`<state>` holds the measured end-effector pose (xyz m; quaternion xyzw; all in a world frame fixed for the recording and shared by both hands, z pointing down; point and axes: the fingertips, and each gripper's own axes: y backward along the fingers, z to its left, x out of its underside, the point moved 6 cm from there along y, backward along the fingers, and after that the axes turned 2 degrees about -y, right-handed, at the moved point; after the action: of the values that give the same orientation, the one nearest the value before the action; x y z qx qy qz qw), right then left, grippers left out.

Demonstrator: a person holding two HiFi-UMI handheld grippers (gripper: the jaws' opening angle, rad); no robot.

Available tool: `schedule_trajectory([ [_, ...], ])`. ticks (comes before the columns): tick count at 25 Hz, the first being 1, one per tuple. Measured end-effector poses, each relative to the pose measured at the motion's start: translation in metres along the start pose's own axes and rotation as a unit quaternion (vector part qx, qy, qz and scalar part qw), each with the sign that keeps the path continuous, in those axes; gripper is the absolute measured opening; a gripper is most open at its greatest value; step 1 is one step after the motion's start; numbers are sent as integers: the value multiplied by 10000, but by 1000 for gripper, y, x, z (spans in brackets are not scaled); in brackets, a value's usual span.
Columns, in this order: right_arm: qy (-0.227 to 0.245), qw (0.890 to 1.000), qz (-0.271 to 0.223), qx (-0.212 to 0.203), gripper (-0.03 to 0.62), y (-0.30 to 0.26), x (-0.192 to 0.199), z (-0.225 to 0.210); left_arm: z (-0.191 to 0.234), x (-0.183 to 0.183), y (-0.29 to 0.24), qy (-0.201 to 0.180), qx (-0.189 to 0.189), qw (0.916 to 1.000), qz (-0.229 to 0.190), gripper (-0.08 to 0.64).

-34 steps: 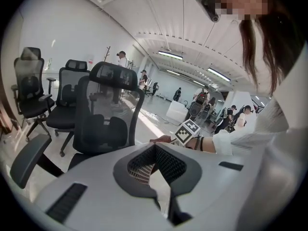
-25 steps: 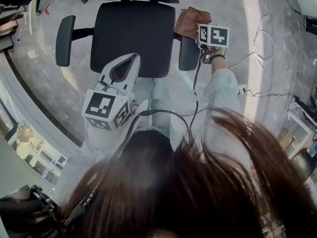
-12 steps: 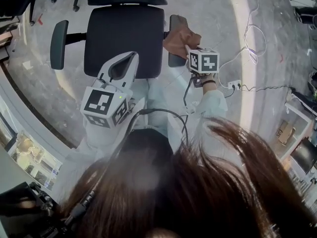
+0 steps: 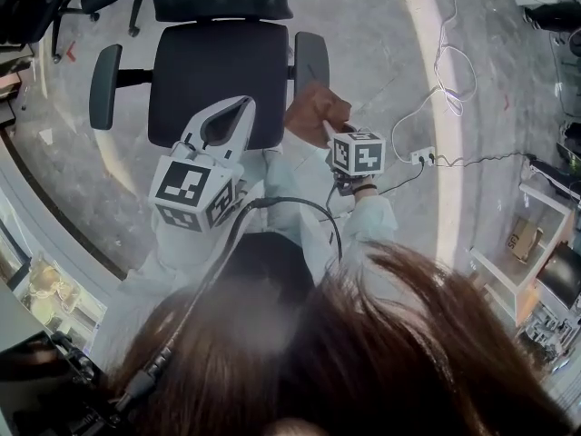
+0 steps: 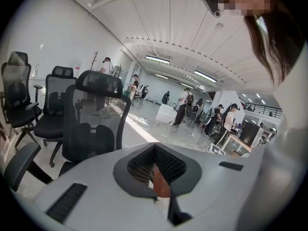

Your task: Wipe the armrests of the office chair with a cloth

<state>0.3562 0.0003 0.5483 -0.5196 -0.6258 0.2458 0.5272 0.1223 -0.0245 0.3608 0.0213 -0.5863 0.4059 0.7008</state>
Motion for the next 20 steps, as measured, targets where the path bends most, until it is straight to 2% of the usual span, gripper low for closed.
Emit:
schedule_trajectory([
  [3, -74, 9995, -287, -97, 37, 3, -7, 1, -4, -1, -1, -49, 55, 10000, 9, 3],
  [6, -113, 9967, -707, -390, 35, 10, -36, 7, 1, -3, -10, -103, 166, 9998, 13, 3],
  [8, -31, 9913, -1147, -644, 35, 36, -58, 19, -6, -7, -6, -120, 283, 9995, -46, 3],
  [10, 64, 9804, -1705, -985, 35, 89, -74, 38, -32, -17, 16, -95, 454, 9988, -182, 3],
  [12, 47, 9630, -2262, -1467, 35, 145, -90, 58, -58, -27, 37, -7, 691, 9970, -360, 3],
  [14, -152, 9398, -2713, -2073, 34, 188, -110, 72, -70, -36, 48, 171, 950, 9936, -587, 3],
  [18, -682, 8739, -3496, -3309, 34, 248, -139, 92, -78, -57, 59, 528, 1378, 9815, -1217, 3],
  [20, -757, 8481, -3742, -3675, 34, 271, -147, 98, -84, -66, 61, 540, 1687, 9742, -1401, 3],
])
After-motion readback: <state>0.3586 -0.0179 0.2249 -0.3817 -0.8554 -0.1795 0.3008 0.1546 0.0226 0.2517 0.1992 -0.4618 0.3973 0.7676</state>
